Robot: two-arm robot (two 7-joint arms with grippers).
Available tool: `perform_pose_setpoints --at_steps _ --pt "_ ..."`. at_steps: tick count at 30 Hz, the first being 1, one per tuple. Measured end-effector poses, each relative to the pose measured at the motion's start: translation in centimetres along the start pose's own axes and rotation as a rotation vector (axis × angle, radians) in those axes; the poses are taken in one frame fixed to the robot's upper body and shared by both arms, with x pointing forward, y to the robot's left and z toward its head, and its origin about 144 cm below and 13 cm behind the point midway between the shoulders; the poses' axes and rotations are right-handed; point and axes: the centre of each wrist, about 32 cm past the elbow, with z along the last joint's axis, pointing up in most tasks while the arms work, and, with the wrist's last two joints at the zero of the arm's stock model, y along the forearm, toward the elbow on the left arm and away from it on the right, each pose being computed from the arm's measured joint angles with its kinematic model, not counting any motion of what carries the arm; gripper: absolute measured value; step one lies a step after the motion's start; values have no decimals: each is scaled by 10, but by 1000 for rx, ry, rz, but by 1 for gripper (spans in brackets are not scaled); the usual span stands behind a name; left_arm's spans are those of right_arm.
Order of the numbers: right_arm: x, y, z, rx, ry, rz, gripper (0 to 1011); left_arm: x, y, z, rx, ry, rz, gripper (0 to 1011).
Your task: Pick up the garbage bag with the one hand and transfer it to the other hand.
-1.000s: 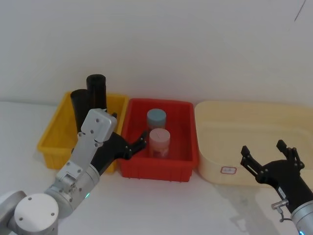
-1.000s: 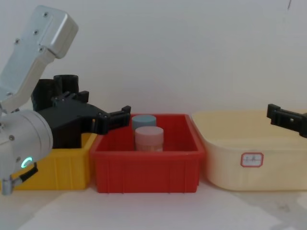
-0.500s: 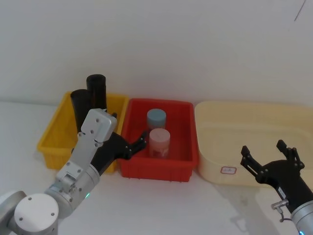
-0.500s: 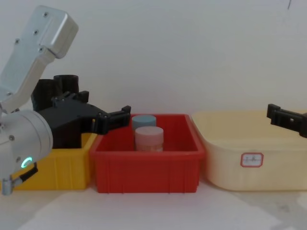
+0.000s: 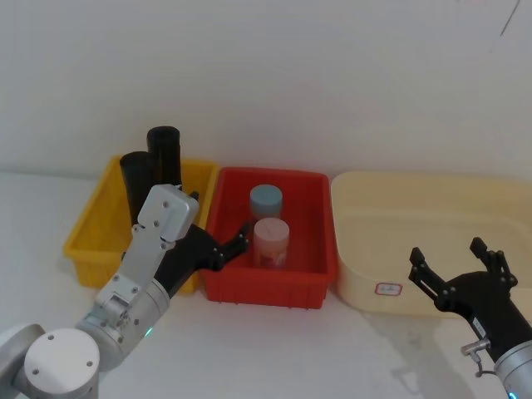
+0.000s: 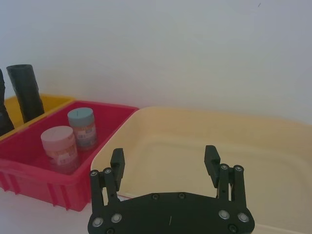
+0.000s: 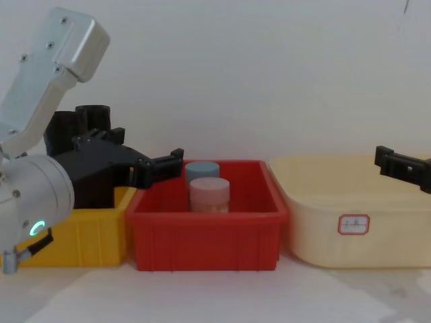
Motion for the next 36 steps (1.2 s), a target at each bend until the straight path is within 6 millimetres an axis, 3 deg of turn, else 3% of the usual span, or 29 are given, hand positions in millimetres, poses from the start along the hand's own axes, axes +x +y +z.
perform_pose_setpoints --at_steps 36 --pt "0 0 0 0 0 0 999 0 0 0 0 0 0 1001"
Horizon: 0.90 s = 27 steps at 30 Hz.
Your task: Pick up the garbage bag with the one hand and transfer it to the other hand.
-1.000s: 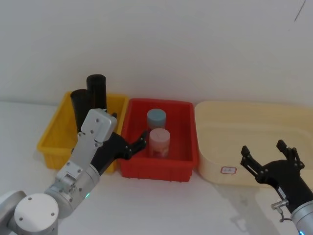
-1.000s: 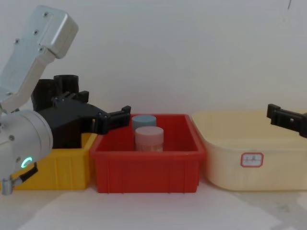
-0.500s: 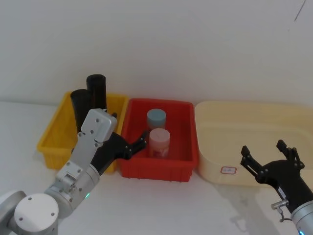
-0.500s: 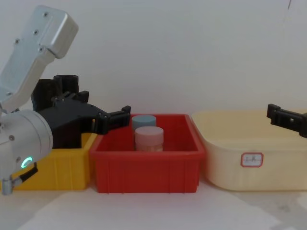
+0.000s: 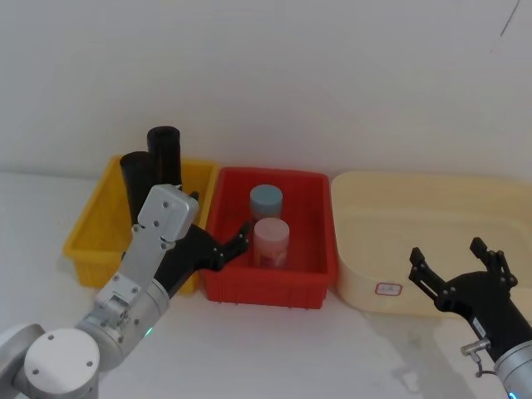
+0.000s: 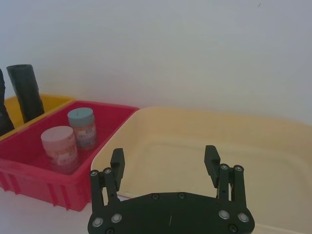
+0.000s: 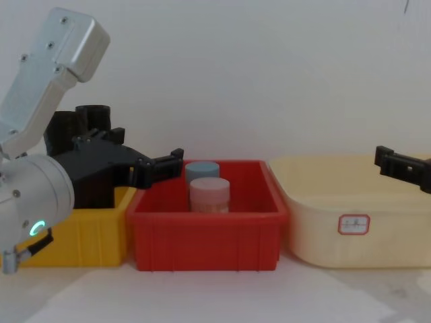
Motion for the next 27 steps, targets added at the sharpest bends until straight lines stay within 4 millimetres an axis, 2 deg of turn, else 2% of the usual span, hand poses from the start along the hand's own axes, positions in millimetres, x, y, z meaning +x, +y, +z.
perform_pose_setpoints --at_steps 27 --pt "0 0 0 0 0 0 1000 0 -2 4 -7 0 0 1001"
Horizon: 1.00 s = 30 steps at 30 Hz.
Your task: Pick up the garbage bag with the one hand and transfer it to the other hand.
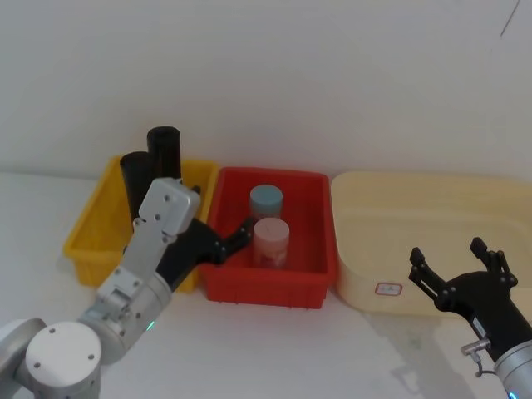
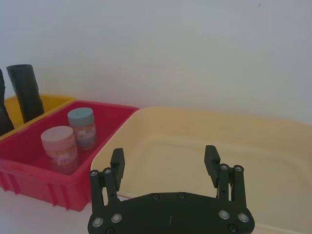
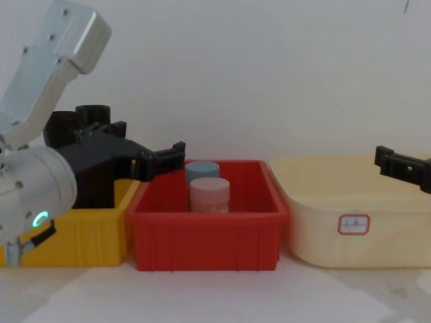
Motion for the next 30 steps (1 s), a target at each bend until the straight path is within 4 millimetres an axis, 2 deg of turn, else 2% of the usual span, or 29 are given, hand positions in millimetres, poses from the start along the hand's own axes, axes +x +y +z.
perform_pose_setpoints --at_steps 8,14,19,30 --pt "0 0 0 0 0 0 1000 2 -2 17 -22 22 11 1001" --pt "0 0 0 0 0 0 1000 7 5 31 -28 61 28 1001" --pt "0 0 0 0 0 0 1000 17 20 41 -12 82 49 1001" --pt "0 0 0 0 0 0 1000 52 68 54 59 100 114 1001"
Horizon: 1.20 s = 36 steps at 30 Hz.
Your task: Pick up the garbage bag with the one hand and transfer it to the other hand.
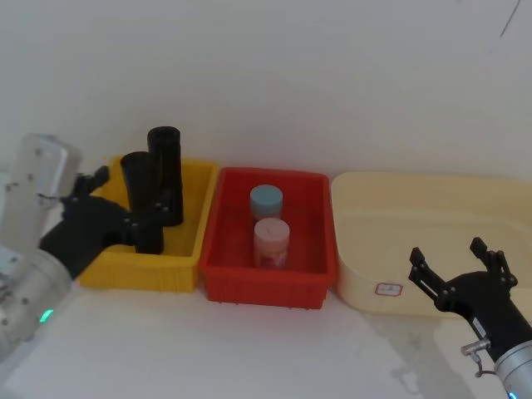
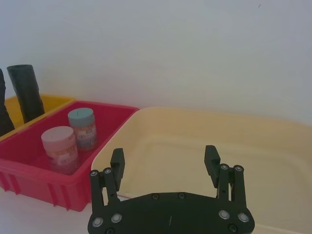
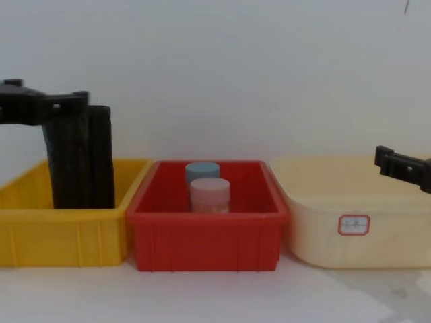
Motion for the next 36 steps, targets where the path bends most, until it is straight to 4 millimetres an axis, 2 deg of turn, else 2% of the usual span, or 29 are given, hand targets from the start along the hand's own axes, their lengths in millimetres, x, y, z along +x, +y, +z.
perform_pose_setpoints --at_steps 6,13,25,36 --pt "0 0 0 0 0 0 1000 18 16 5 31 -8 24 1001" --pt "0 0 0 0 0 0 1000 33 20 5 60 -12 37 1001" --pt "0 0 0 0 0 0 1000 51 8 -10 120 11 46 1001" --pt "0 0 0 0 0 0 1000 54 -7 -29 160 35 28 1001"
